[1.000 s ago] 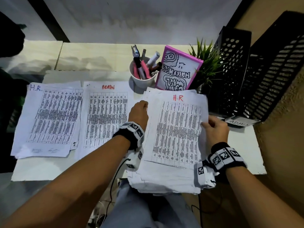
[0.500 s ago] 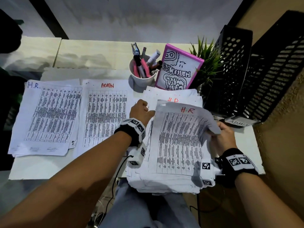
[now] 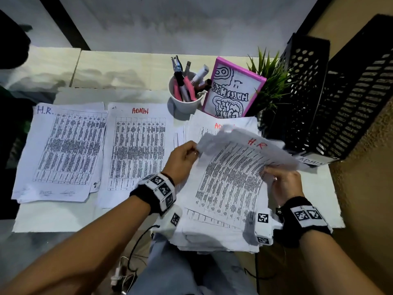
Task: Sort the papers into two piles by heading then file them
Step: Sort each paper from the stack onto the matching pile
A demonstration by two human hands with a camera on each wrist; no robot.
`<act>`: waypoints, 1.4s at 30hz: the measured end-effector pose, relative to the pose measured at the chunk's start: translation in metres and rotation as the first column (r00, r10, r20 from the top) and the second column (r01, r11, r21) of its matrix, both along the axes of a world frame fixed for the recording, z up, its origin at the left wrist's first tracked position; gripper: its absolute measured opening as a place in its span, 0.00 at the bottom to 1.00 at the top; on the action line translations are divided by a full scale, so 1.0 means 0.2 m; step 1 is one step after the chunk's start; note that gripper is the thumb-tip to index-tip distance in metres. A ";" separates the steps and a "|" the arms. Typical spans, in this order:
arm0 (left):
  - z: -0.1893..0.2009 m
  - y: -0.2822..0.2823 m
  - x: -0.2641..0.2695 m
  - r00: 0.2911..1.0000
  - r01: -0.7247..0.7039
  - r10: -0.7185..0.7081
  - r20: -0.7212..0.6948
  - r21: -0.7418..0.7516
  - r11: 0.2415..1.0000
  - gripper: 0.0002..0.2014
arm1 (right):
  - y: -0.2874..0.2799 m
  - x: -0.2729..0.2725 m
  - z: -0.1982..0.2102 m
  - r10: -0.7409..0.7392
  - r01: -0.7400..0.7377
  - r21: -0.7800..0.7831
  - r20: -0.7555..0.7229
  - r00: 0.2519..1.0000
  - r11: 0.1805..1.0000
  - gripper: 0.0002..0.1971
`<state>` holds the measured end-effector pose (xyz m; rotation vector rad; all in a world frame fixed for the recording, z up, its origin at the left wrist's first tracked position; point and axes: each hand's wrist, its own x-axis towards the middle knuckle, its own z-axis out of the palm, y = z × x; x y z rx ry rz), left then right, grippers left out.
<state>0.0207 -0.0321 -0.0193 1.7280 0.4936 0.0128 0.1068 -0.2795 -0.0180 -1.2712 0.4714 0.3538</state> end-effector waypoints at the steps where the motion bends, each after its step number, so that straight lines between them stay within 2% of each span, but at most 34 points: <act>1: 0.01 -0.01 -0.03 1.000 0.017 -0.018 -0.011 -0.055 0.998 0.08 | 0.00 0.01 -0.01 -0.012 0.012 -0.002 0.001 1.000 1.000 0.18; 4: 0.05 -0.04 -0.09 0.997 0.014 -0.029 -0.067 -0.219 0.976 0.13 | -0.01 0.00 -0.04 -0.030 0.030 -0.001 -0.022 0.999 1.000 0.20; 6: 0.06 -0.05 -0.11 0.993 -0.003 -0.033 -0.113 -0.303 0.953 0.12 | 0.00 -0.02 -0.05 0.009 -0.009 -0.015 -0.012 1.000 1.000 0.24; 8: 0.07 -0.05 -0.10 0.986 -0.047 -0.017 -0.165 -0.379 0.924 0.13 | 0.00 -0.03 -0.05 0.026 -0.027 -0.036 -0.018 0.999 0.999 0.23; 10: 0.06 -0.03 -0.07 0.979 -0.112 0.035 -0.200 -0.392 0.913 0.13 | -0.01 -0.05 -0.03 0.066 -0.066 -0.063 -0.004 0.998 0.996 0.22; 13: 0.07 -0.01 -0.02 0.969 -0.219 0.164 -0.183 -0.339 0.915 0.14 | -0.04 -0.05 0.00 0.156 -0.156 -0.015 0.046 0.987 0.988 0.19; 15: 0.09 0.02 0.00 0.956 -0.288 0.238 -0.174 -0.383 0.878 0.13 | -0.05 -0.03 0.02 0.183 -0.183 -0.014 0.046 0.982 0.983 0.17; 17: 0.11 0.02 -0.02 0.970 -0.234 0.183 -0.160 -0.408 0.882 0.20 | -0.08 0.01 0.03 0.177 -0.171 -0.127 0.042 0.983 0.977 0.18; 18: 0.12 0.01 -0.05 0.982 -0.171 0.125 -0.141 -0.390 0.905 0.22 | -0.09 0.04 0.03 0.168 -0.156 -0.206 0.043 0.985 0.966 0.16; 20: 0.14 -0.02 -0.13 0.991 -0.095 0.054 -0.122 -0.362 0.927 0.20 | -0.04 0.09 0.04 0.187 -0.162 -0.280 0.066 0.980 0.946 0.13; 22: 0.15 -0.03 -0.19 0.991 -0.109 0.081 -0.104 -0.299 0.948 0.16 | 0.06 0.11 0.07 0.232 -0.190 -0.265 0.135 0.963 0.945 0.15; 25: 0.15 0.07 -0.25 0.978 -0.183 0.175 -0.117 -0.059 0.981 0.12 | 0.26 0.11 0.13 0.329 -0.301 -0.170 0.169 0.929 0.938 0.13; 26: 0.15 0.13 -0.28 0.968 -0.226 0.219 -0.124 -0.042 0.973 0.14 | 0.34 0.09 0.15 0.375 -0.356 -0.132 0.160 0.913 0.925 0.11; 27: 0.15 0.20 -0.30 0.958 -0.261 0.256 -0.129 -0.024 0.965 0.16 | 0.39 0.08 0.16 0.405 -0.396 -0.086 0.149 0.902 0.914 0.15; 29: 0.18 0.38 -0.38 0.934 -0.328 0.331 -0.133 0.047 0.944 0.17 | 0.50 0.06 0.16 0.484 -0.476 -0.092 0.101 0.869 0.874 0.36; 30: 0.20 0.48 -0.43 0.921 -0.351 0.361 -0.143 0.093 0.932 0.16 | 0.54 0.04 0.17 0.504 -0.493 -0.115 0.098 0.858 0.862 0.39; 34: 0.17 0.98 -0.66 0.816 -0.490 0.549 -0.180 0.290 0.822 0.12 | 0.64 -0.01 0.14 0.583 -0.563 -0.176 0.092 0.807 0.808 0.38; 36: 0.13 1.21 -0.78 0.778 -0.479 0.594 -0.206 0.417 0.772 0.08 | 0.63 -0.02 0.10 0.573 -0.547 -0.234 0.053 0.818 0.803 0.35; 38: 0.08 1.40 -0.86 0.733 -0.449 0.631 -0.255 0.515 0.730 0.11 | 0.60 -0.05 0.09 0.541 -0.514 -0.287 0.019 0.841 0.808 0.34; 40: 0.05 1.55 -0.92 0.717 -0.434 0.643 -0.270 0.549 0.714 0.13 | 0.55 -0.05 0.05 0.502 -0.474 -0.324 0.004 0.865 0.819 0.39; 42: 0.02 1.63 -0.94 0.712 -0.398 0.639 -0.291 0.582 0.709 0.14 | 0.51 -0.06 0.04 0.463 -0.446 -0.357 -0.042 0.886 0.821 0.33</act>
